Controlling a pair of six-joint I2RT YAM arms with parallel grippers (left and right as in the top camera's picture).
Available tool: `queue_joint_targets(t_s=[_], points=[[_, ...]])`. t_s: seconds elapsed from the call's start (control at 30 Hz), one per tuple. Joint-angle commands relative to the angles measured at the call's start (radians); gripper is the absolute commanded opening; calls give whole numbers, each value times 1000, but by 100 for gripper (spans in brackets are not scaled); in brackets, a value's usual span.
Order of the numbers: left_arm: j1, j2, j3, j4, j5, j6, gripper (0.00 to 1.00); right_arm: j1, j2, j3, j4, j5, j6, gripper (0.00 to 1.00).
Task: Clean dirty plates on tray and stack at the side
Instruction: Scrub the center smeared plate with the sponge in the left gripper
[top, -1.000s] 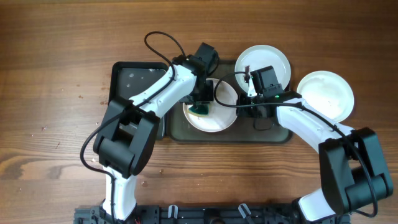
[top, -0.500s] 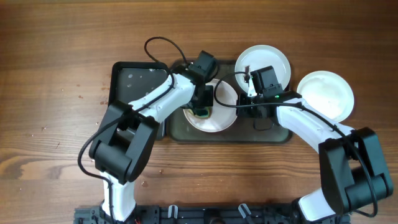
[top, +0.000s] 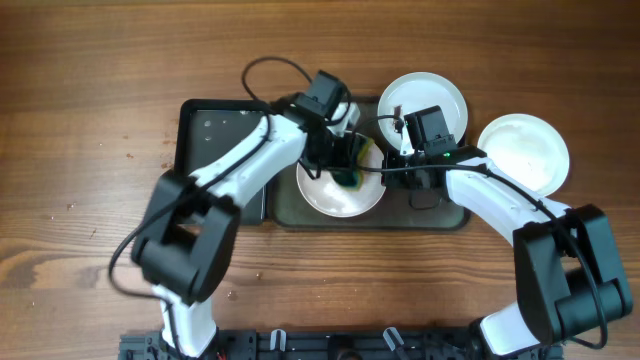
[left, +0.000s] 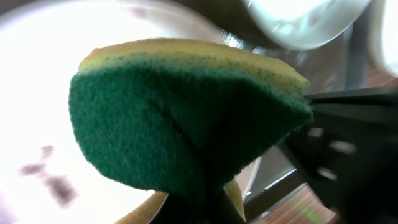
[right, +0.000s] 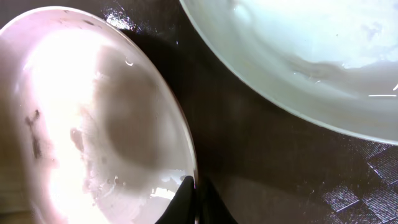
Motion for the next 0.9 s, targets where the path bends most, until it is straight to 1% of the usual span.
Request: queue_joint_targets(t_s=[0.0, 0.07, 0.2, 0.37, 0.53, 0.57, 0.67, 0.7, 0.8, 0.87], points=[[7, -103, 34, -54, -213, 13, 4, 5, 15, 5, 5, -23, -13, 5], [5, -100, 21, -65, -283, 13, 4, 5, 15, 5, 5, -23, -13, 5], [4, -88, -37, -19, -343, 13, 4, 5, 15, 5, 5, -23, -13, 5], [5, -43, -128, 112, -342, 13, 4, 5, 15, 5, 5, -23, -13, 5], [8, 28, -187, 197, -338, 7, 4, 5, 15, 5, 5, -23, -13, 5], [8, 46, -192, 211, -323, -14, 4, 5, 15, 5, 5, -23, -13, 5], [8, 59, -193, 248, -136, -8, 4, 5, 15, 5, 5, -23, -13, 5], [7, 58, -193, 261, -98, -5, 4, 5, 15, 5, 5, -23, -13, 5], [6, 48, -193, 329, 40, -6, 4, 5, 15, 5, 5, -23, -13, 5], [8, 41, -193, 393, 107, -6, 4, 5, 15, 5, 5, -23, -14, 5]])
